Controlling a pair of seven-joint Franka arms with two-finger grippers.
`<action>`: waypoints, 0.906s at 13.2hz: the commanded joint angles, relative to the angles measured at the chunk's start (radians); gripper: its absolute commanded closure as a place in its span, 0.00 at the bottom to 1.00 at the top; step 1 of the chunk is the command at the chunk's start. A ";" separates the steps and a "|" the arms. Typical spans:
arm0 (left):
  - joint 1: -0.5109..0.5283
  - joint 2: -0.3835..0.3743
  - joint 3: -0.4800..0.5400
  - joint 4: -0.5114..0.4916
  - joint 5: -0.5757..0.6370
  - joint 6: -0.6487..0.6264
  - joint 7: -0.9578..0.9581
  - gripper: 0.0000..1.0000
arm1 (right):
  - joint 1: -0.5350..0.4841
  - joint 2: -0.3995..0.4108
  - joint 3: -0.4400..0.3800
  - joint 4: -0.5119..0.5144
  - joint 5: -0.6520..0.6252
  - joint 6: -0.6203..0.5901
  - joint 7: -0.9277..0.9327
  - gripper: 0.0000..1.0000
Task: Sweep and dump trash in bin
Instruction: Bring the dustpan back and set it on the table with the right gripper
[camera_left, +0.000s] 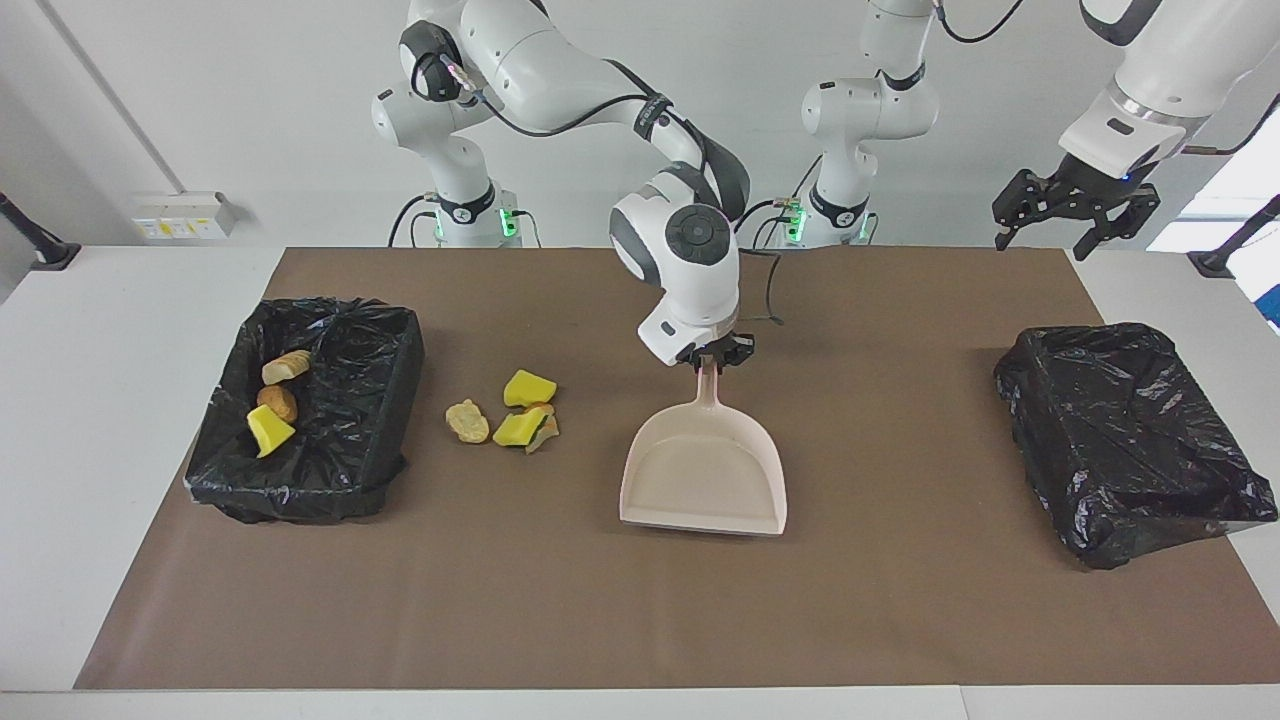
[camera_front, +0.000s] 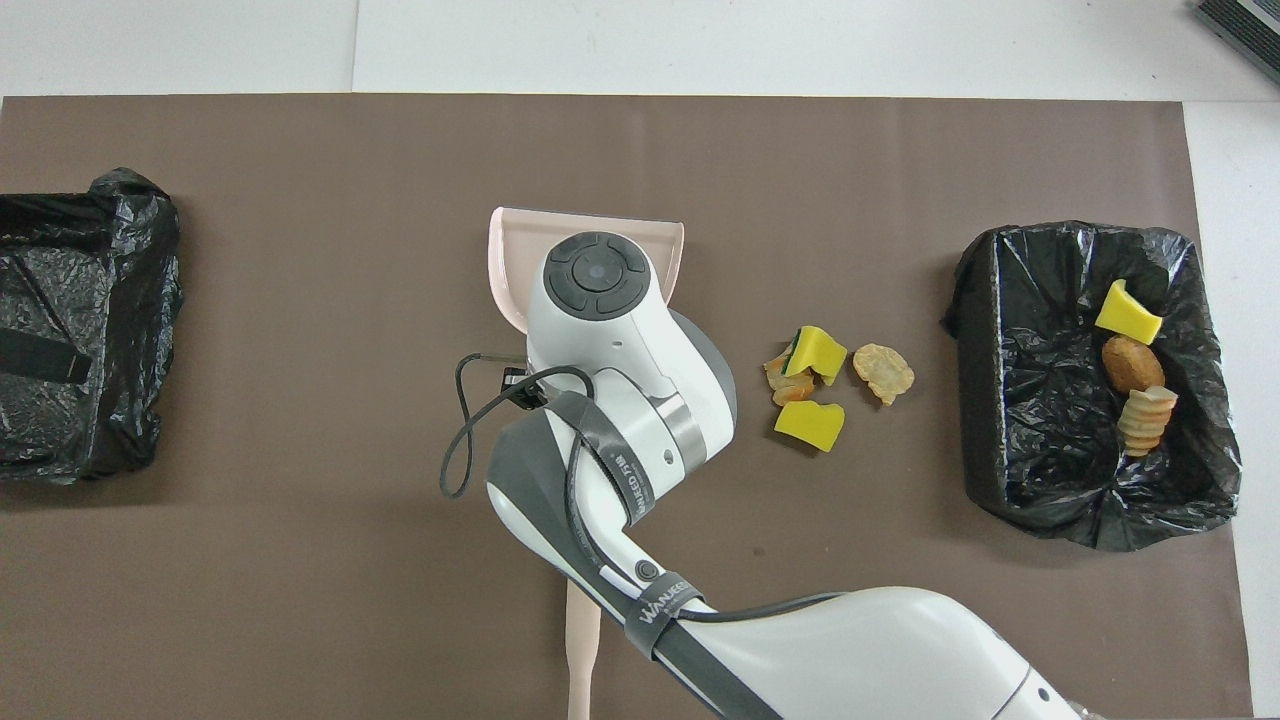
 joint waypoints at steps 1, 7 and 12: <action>0.005 -0.005 -0.003 0.002 0.010 0.013 -0.008 0.00 | 0.011 0.005 -0.004 -0.031 -0.006 0.038 -0.017 1.00; -0.006 -0.022 -0.003 0.004 0.011 -0.001 -0.005 0.00 | 0.026 0.019 -0.004 -0.074 -0.064 0.070 -0.037 0.77; -0.006 -0.023 -0.003 0.004 0.010 -0.004 -0.009 0.00 | -0.013 -0.082 -0.006 -0.077 -0.058 -0.057 -0.040 0.00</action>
